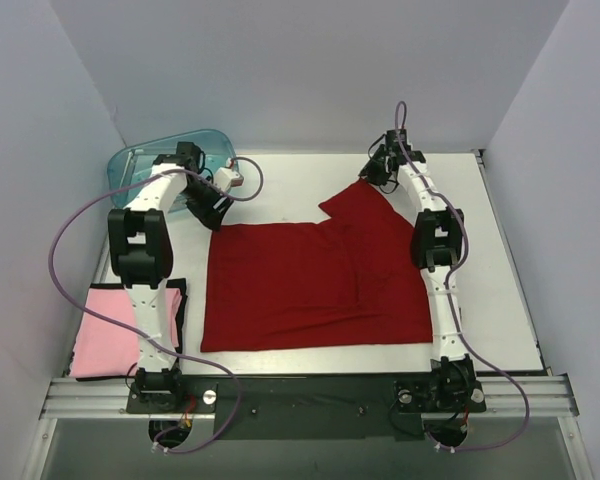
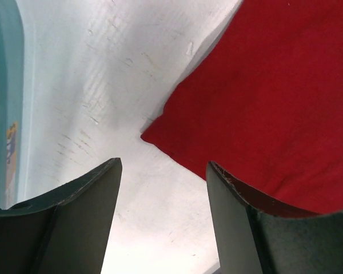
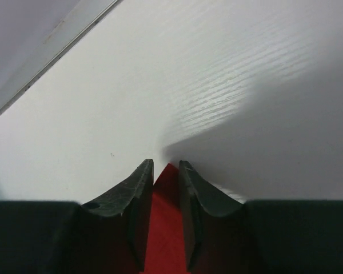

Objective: Fold and stack the t-shirts
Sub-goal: Grap the side of the flattened tshirt furthest away from the robot with both arms

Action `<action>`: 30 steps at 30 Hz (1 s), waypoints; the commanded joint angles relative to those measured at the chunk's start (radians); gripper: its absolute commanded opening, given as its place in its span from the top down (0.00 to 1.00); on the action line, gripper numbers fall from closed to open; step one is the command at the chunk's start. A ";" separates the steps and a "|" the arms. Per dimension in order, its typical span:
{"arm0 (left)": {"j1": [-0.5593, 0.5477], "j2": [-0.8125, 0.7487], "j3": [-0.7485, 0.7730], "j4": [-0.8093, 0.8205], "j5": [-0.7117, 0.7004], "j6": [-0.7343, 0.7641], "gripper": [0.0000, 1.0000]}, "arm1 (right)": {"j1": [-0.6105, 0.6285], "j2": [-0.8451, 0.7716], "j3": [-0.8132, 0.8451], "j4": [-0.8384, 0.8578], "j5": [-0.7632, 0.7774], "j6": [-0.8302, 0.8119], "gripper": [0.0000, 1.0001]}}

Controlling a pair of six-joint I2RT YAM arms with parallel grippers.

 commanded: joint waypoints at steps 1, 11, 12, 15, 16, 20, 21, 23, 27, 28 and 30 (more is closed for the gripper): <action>0.004 0.001 0.084 -0.018 0.006 0.021 0.29 | 0.006 0.035 -0.006 -0.028 -0.003 0.033 0.87; 0.003 0.057 0.162 -0.059 0.035 0.095 0.27 | -0.002 -0.113 -0.150 0.050 -0.021 -0.088 1.00; 0.001 0.077 0.174 -0.073 0.035 0.097 0.27 | -0.003 -0.125 -0.159 0.068 -0.030 -0.102 0.81; -0.003 0.100 0.219 -0.091 0.038 0.094 0.27 | -0.006 -0.139 -0.168 0.090 -0.067 -0.116 0.65; -0.003 0.102 0.225 -0.100 0.040 0.092 0.27 | -0.006 -0.139 -0.173 0.088 -0.070 -0.111 0.64; -0.003 0.082 0.207 -0.102 0.047 0.095 0.27 | 0.001 -0.142 -0.201 0.053 -0.043 -0.105 0.61; -0.003 0.078 0.199 -0.099 0.046 0.095 0.26 | 0.004 -0.136 -0.202 0.021 -0.030 -0.106 0.63; -0.003 0.064 0.177 -0.082 0.037 0.097 0.27 | 0.003 -0.125 -0.202 -0.011 -0.003 -0.105 0.73; -0.003 0.065 0.177 -0.067 0.031 0.090 0.27 | 0.012 -0.108 -0.176 -0.074 0.065 -0.120 0.93; -0.002 0.068 0.185 -0.067 0.031 0.089 0.27 | 0.012 -0.108 -0.179 -0.074 0.071 -0.122 0.98; -0.005 0.071 0.193 -0.058 0.029 0.090 0.26 | 0.012 -0.110 -0.173 -0.070 0.059 -0.125 1.00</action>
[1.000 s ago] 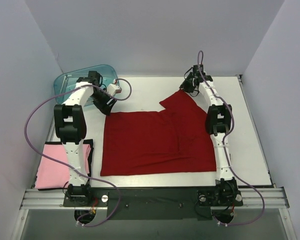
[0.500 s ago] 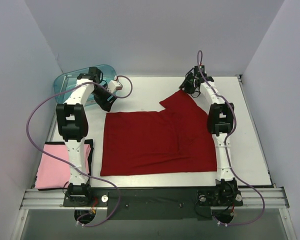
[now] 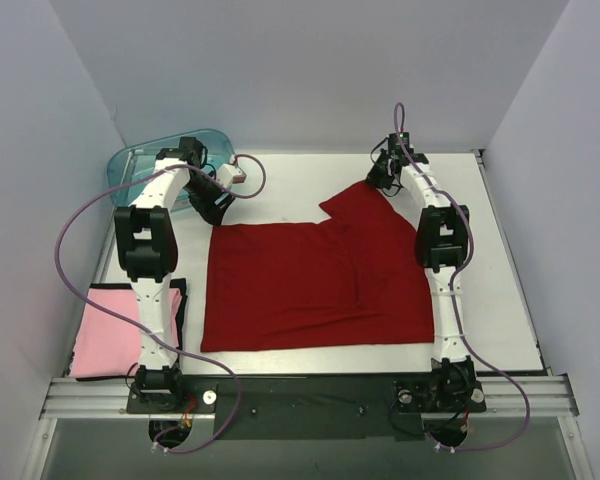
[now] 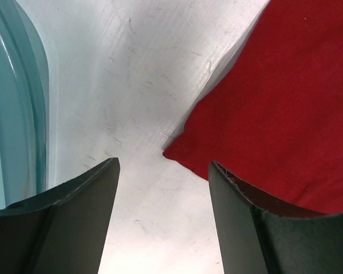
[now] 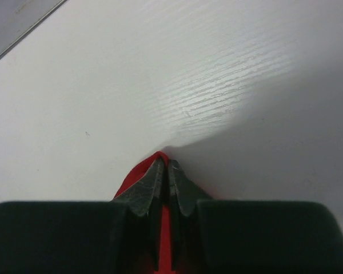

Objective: Fold and stack the t-shirts
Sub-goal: Grap the side of the flattened tshirt furthest away from the robot with both arms

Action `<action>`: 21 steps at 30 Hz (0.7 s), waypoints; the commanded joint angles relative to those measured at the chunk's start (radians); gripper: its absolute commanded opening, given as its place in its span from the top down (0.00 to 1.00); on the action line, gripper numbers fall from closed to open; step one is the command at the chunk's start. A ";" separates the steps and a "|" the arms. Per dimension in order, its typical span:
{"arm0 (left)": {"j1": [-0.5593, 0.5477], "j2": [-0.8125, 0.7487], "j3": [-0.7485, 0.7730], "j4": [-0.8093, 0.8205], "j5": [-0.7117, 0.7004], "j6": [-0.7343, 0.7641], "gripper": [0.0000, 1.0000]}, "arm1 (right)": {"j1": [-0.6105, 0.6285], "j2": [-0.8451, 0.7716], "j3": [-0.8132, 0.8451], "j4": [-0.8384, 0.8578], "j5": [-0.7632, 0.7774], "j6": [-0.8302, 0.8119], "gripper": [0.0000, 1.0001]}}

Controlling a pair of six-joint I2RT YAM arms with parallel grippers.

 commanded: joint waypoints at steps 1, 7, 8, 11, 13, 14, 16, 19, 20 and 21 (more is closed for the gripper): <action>-0.003 -0.034 0.026 0.021 0.018 0.014 0.26 | 0.011 -0.027 0.008 -0.114 0.055 -0.035 1.00; -0.034 0.022 0.063 -0.007 -0.023 0.089 0.25 | 0.012 -0.114 -0.016 -0.029 -0.064 -0.087 1.00; -0.040 0.028 0.063 -0.024 -0.022 0.097 0.25 | 0.014 -0.130 -0.030 -0.023 -0.092 -0.095 1.00; -0.071 0.038 0.041 -0.070 -0.009 0.129 0.26 | 0.017 -0.208 -0.113 -0.014 -0.107 -0.144 1.00; -0.080 0.046 0.023 -0.046 -0.018 0.114 0.27 | 0.015 -0.254 -0.169 -0.011 -0.100 -0.167 1.00; -0.080 0.049 0.021 -0.033 -0.032 0.101 0.28 | 0.015 -0.269 -0.186 -0.006 -0.100 -0.171 1.00; -0.075 0.072 0.049 -0.019 -0.055 0.080 0.30 | 0.014 -0.304 -0.214 -0.009 -0.112 -0.187 1.00; -0.078 0.112 0.098 -0.086 -0.054 0.115 0.34 | 0.014 -0.329 -0.230 -0.009 -0.139 -0.196 1.00; -0.083 0.117 0.101 -0.100 -0.046 0.123 0.35 | 0.014 -0.340 -0.233 -0.008 -0.141 -0.197 1.00; -0.081 0.124 0.103 -0.140 -0.031 0.142 0.35 | 0.014 -0.344 -0.234 -0.008 -0.140 -0.199 1.00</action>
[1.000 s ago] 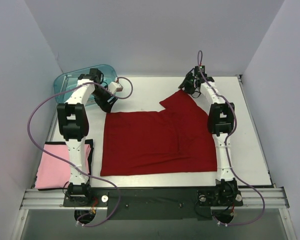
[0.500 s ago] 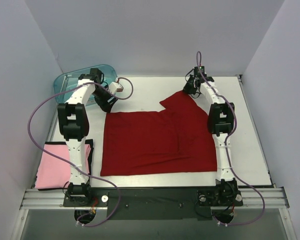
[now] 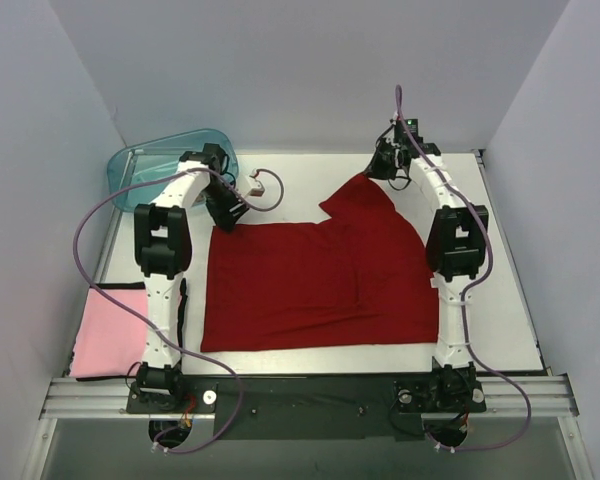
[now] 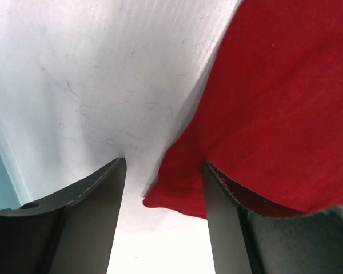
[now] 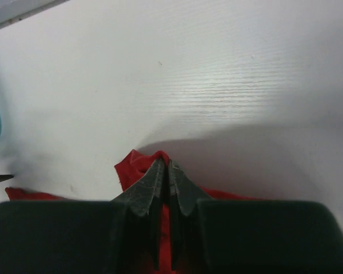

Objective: Fold and stack the t-shirts
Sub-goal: Grap the side of the flattened tshirt furthest away from the robot with both arms, then fold the other side of the tshirt into a rectangle

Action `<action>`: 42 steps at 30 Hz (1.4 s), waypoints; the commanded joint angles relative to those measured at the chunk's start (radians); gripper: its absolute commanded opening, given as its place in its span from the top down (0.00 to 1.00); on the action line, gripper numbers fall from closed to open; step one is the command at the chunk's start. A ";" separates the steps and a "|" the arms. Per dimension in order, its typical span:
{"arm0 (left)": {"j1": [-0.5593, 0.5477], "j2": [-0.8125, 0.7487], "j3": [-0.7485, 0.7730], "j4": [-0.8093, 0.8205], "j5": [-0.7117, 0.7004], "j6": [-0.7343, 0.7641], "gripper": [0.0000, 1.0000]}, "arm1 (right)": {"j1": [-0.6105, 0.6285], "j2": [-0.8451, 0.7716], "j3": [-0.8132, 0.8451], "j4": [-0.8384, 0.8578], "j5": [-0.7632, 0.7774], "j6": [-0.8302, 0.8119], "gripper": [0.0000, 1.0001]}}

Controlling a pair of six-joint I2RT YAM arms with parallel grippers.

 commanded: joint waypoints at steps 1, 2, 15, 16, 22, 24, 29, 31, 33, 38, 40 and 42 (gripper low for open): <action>0.007 0.037 0.048 -0.125 0.025 0.074 0.35 | 0.004 -0.093 -0.026 0.002 -0.032 -0.037 1.00; 0.007 0.046 0.047 -0.183 0.035 0.112 0.35 | 0.000 -0.099 -0.029 0.002 -0.027 -0.037 1.00; 0.006 -0.187 -0.056 -0.064 0.016 0.050 1.00 | -0.073 -0.477 -0.366 -0.060 -0.156 -0.149 1.00; 0.006 -0.213 -0.076 -0.051 0.005 0.053 1.00 | -0.088 -0.516 -0.394 -0.085 -0.160 -0.155 1.00; -0.005 -0.420 -0.274 -0.007 -0.026 0.125 1.00 | -0.118 -0.804 -0.654 -0.233 -0.154 -0.247 1.00; -0.013 -0.471 -0.344 -0.015 -0.037 0.151 1.00 | -0.118 -0.875 -0.714 -0.296 -0.159 -0.258 1.00; -0.031 -0.572 -0.544 -0.013 -0.038 0.176 1.00 | -0.159 -1.027 -0.860 -0.430 -0.125 -0.281 1.00; -0.042 -0.583 -0.591 -0.018 -0.032 0.176 1.00 | -0.190 -1.063 -0.914 -0.493 -0.111 -0.275 1.00; -0.051 -0.583 -0.611 -0.021 -0.020 0.159 1.00 | -0.222 -1.072 -0.955 -0.560 -0.098 -0.269 1.00; -0.074 -0.577 -0.639 -0.030 -0.018 0.156 1.00 | -0.279 -1.026 -1.044 -0.666 -0.085 -0.258 1.00; -0.079 -0.580 -0.662 -0.009 -0.050 0.163 1.00 | -0.289 -1.003 -1.075 -0.674 -0.075 -0.264 1.00; -0.080 -0.583 -0.680 0.007 -0.080 0.176 1.00 | -0.296 -0.977 -1.101 -0.673 -0.076 -0.272 1.00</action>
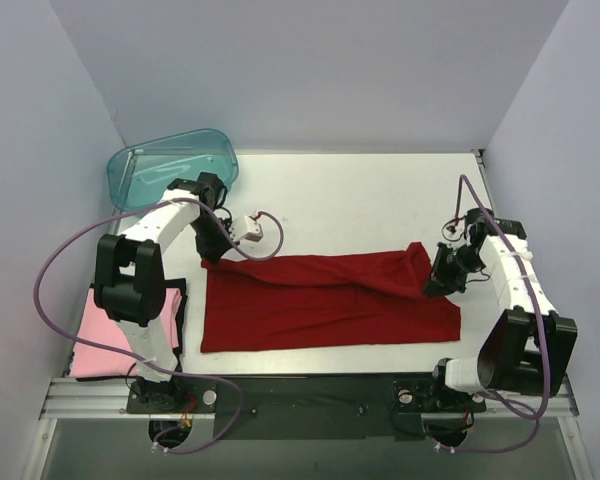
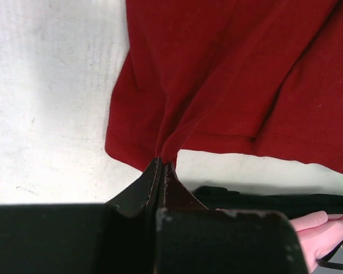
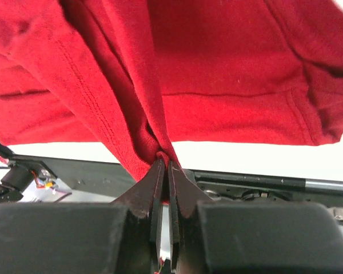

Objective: Fold and stack the t-shirts
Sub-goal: Fold the other side of the tshirt into a rectangle

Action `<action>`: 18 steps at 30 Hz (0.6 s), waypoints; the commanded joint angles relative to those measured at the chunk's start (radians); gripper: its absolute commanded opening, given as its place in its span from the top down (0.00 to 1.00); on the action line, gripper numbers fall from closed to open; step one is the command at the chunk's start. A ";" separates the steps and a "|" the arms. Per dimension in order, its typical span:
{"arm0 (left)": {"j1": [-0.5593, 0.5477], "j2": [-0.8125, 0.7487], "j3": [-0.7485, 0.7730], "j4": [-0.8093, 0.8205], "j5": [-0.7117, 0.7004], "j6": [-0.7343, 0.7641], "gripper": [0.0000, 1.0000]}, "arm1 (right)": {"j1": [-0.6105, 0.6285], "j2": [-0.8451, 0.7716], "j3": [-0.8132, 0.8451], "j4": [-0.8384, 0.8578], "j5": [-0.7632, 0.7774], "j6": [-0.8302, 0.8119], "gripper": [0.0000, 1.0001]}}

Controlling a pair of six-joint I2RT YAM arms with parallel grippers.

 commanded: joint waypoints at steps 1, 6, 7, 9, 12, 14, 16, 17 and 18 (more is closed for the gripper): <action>-0.004 -0.026 -0.038 0.031 -0.053 0.036 1.00 | -0.020 0.064 -0.053 -0.095 0.013 -0.015 1.00; -0.006 -0.027 -0.008 0.109 -0.081 0.022 1.00 | -0.028 0.101 0.075 -0.078 0.043 0.005 1.00; -0.004 -0.024 0.023 0.124 -0.085 0.004 1.00 | -0.029 0.115 0.109 -0.069 0.043 0.009 1.00; -0.004 -0.010 0.075 0.205 -0.099 -0.022 1.00 | -0.034 0.156 0.241 -0.031 0.057 0.028 1.00; -0.006 0.028 0.153 0.270 -0.110 -0.042 1.00 | -0.039 0.268 0.443 0.013 0.063 0.052 1.00; -0.007 0.054 0.210 0.270 -0.111 -0.045 1.00 | -0.043 0.360 0.610 0.001 0.048 0.065 1.00; -0.007 0.062 0.241 0.255 -0.116 -0.042 1.00 | -0.043 0.411 0.681 -0.012 0.052 0.078 1.00; -0.007 0.054 0.236 0.250 -0.114 -0.039 1.00 | -0.043 0.417 0.697 -0.013 0.067 0.083 1.00; -0.006 0.048 0.230 0.253 -0.120 -0.036 1.00 | -0.046 0.412 0.712 -0.016 0.075 0.088 1.00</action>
